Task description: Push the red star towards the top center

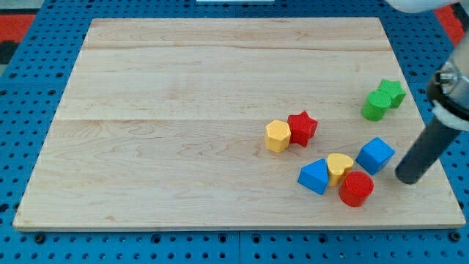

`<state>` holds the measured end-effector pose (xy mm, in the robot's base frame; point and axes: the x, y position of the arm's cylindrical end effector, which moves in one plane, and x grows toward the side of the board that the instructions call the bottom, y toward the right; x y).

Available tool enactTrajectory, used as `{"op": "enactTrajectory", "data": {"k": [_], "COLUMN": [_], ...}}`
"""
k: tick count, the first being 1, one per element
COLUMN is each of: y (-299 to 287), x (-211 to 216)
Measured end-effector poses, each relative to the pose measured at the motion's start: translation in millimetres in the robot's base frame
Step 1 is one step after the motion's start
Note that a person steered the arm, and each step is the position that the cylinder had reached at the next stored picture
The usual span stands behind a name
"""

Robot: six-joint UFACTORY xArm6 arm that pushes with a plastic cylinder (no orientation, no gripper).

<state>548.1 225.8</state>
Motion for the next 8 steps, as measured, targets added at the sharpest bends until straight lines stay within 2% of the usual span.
{"op": "enactTrajectory", "data": {"k": [3,6,7,8], "y": [-14,-75,-83,-138], "x": [-45,-56,-93,-93]}}
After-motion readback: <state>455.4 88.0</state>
